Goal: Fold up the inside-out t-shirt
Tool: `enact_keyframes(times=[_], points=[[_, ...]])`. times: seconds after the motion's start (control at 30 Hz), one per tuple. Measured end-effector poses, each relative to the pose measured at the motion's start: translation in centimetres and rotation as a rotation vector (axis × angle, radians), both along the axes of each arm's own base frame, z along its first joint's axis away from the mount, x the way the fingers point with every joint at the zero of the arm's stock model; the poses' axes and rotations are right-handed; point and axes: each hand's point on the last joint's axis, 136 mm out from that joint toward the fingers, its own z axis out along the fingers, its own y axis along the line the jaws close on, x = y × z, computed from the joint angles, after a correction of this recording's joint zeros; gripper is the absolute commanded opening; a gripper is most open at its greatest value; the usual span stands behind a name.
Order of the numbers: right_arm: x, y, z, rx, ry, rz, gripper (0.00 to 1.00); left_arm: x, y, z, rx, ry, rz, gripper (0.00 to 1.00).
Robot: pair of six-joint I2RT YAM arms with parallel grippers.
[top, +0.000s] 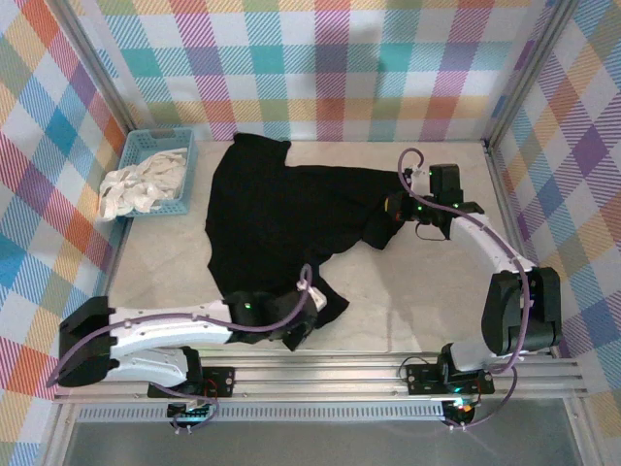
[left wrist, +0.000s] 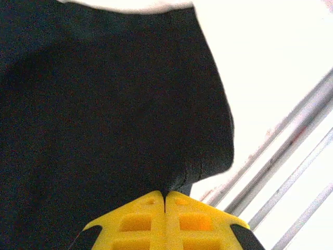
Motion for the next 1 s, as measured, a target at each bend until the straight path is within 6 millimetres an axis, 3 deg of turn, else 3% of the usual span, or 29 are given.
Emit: enact_keyframes(times=[0.33, 0.47, 0.57, 0.7, 0.87, 0.93, 1.0], points=[[-0.3, -0.2, 1.3, 0.001, -0.027, -0.009, 0.0, 8.0, 4.0, 6.0, -0.278, -0.094, 0.321, 0.0], [-0.8, -0.9, 3.9, -0.016, -0.094, -0.043, 0.0, 11.5, 7.3, 10.2, -0.309, -0.262, 0.478, 0.0], [-1.3, -2.0, 8.6, -0.034, -0.201, -0.087, 0.0, 13.7, 9.8, 16.3, -0.325, -0.454, 0.575, 0.0], [-2.7, -4.1, 18.4, -0.066, -0.427, -0.165, 0.0, 14.7, 13.9, 26.8, -0.364, -0.712, 0.687, 0.0], [-7.4, -6.4, 29.4, -0.103, -0.686, -0.243, 0.0, 12.2, 19.6, 38.8, -0.446, -0.95, 0.802, 0.0], [-9.4, -6.9, 32.9, -0.115, -0.767, -0.259, 0.0, 10.4, 21.6, 43.2, -0.485, -1.031, 0.827, 0.0], [-11.3, -7.4, 35.5, -0.127, -0.826, -0.273, 0.0, 9.1, 23.0, 46.4, -0.506, -1.086, 0.841, 0.0]])
